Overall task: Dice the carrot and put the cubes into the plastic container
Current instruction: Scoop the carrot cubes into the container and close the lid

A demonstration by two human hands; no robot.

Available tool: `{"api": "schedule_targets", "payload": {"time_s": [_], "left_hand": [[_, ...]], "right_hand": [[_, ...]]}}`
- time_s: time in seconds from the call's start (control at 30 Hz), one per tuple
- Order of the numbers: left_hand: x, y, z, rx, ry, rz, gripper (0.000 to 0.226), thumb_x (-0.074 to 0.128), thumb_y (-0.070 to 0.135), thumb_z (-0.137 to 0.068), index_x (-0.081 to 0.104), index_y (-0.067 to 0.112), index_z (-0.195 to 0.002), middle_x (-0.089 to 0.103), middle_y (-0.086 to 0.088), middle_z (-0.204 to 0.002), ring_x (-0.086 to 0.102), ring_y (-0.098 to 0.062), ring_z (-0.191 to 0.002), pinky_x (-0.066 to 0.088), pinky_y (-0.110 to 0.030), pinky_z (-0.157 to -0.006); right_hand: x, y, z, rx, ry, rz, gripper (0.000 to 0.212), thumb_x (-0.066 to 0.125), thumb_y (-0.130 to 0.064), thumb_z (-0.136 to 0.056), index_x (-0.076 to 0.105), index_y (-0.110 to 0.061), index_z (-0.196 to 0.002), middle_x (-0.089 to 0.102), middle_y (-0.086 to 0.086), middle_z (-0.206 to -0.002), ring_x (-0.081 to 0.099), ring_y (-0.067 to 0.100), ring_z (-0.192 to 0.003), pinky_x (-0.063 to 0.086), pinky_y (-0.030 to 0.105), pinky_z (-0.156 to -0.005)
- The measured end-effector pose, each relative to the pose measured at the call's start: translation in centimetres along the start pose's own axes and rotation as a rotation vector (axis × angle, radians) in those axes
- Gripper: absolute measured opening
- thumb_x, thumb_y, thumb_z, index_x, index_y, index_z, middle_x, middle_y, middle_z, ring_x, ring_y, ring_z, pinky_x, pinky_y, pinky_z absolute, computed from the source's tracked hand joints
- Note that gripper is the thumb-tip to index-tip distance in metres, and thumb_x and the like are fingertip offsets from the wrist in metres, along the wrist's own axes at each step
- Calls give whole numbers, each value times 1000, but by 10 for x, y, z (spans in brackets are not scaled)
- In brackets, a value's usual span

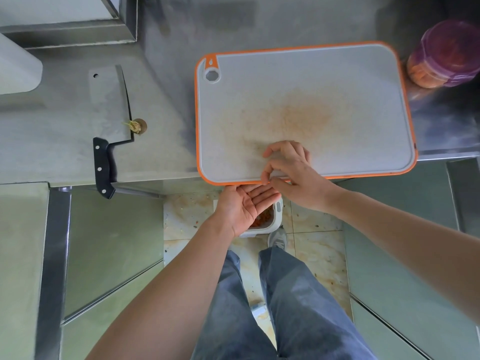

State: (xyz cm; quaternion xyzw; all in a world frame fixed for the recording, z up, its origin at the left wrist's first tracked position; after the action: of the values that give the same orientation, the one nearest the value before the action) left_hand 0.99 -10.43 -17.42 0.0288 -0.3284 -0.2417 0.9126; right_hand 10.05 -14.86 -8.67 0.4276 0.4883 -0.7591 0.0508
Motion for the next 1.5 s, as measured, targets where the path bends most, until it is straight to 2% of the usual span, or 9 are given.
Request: {"api": "schedule_targets", "payload": {"time_s": [0.13, 0.27, 0.43, 0.53, 0.7, 0.93, 1.07, 1.37, 1.5], "left_hand": [[2, 0, 0, -9, -31, -7, 57, 34, 32, -104, 72, -10, -95, 66, -29, -111, 68, -38, -99, 56, -46, -88], [2, 0, 0, -10, -47, -12, 56, 34, 31, -103, 72, -10, -96, 66, -29, -111, 68, -39, -101, 55, -46, -90], [4, 0, 1, -12, -52, -16, 57, 34, 31, -103, 72, -10, -95, 67, -29, -109, 68, -39, -99, 55, -45, -89], [4, 0, 1, -12, -53, -15, 59, 33, 33, -103, 72, -10, -95, 66, -29, -111, 68, -38, -100, 55, -45, -89], [2, 1, 1, 0, -30, -5, 54, 36, 30, -103, 72, -10, -94, 67, -29, -109, 70, -37, -96, 56, -46, -87], [5, -1, 1, 3, -31, -16, 57, 35, 29, -103, 73, -10, -90, 68, -29, -106, 70, -38, -95, 55, -46, -88], [6, 0, 2, -2, -41, -14, 59, 34, 33, -103, 72, -11, -93, 67, -30, -109, 69, -39, -97, 56, -46, -87], [5, -1, 2, 13, -12, -5, 58, 35, 31, -103, 74, -9, -89, 69, -27, -106, 71, -35, -94, 53, -47, -91], [4, 0, 2, 10, -4, 4, 56, 35, 31, -103, 73, -9, -91, 69, -28, -105, 71, -35, -92, 55, -45, -85]], "right_hand": [[-14, 6, 11, -41, 113, 62, 34, 46, -10, -82, 67, -22, -106, 46, 0, -119, 31, 13, -120, 18, 29, -101], [-14, 4, 14, -90, 113, 63, 33, 46, -10, -82, 72, -22, -100, 54, 2, -121, 39, 20, -121, 27, 38, -103], [-14, 3, 16, -106, 104, 69, 36, 44, -15, -82, 73, -22, -103, 53, 1, -132, 39, 23, -126, 28, 40, -106], [-13, 8, 14, -58, 95, 43, 41, 43, -14, -80, 70, -22, -111, 48, 2, -136, 34, 24, -129, 25, 37, -107], [-3, 6, 10, -63, 47, 135, 44, 41, -14, -78, 68, -30, -109, 43, 0, -139, 28, 21, -132, 5, 23, -111], [-8, 9, 8, 25, 0, -22, 29, 46, -8, -77, 67, -25, -89, 42, -3, -133, 23, 14, -132, 11, 41, -113], [-9, 10, 13, -26, 7, 39, 39, 49, -6, -79, 66, -27, -108, 42, 0, -137, 24, 17, -132, 18, 36, -108], [-3, 9, 8, 14, -14, 87, 42, 48, -2, -77, 66, -28, -105, 36, 3, -138, 17, 17, -133, 4, 29, -108], [-3, 8, 4, 35, 6, 86, 42, 40, -10, -73, 66, -29, -99, 36, 1, -136, 17, 20, -134, 3, 30, -109]]}}
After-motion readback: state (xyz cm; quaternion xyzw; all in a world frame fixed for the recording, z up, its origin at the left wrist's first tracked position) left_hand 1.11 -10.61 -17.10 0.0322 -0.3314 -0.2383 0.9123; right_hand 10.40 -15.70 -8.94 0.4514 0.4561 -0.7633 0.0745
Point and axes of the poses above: each hand's wrist, its own z-axis away from the middle knuckle, its own x-axis out of the palm, y = z × x, the point moved 10 cm from there along -z, towards the middle knuckle
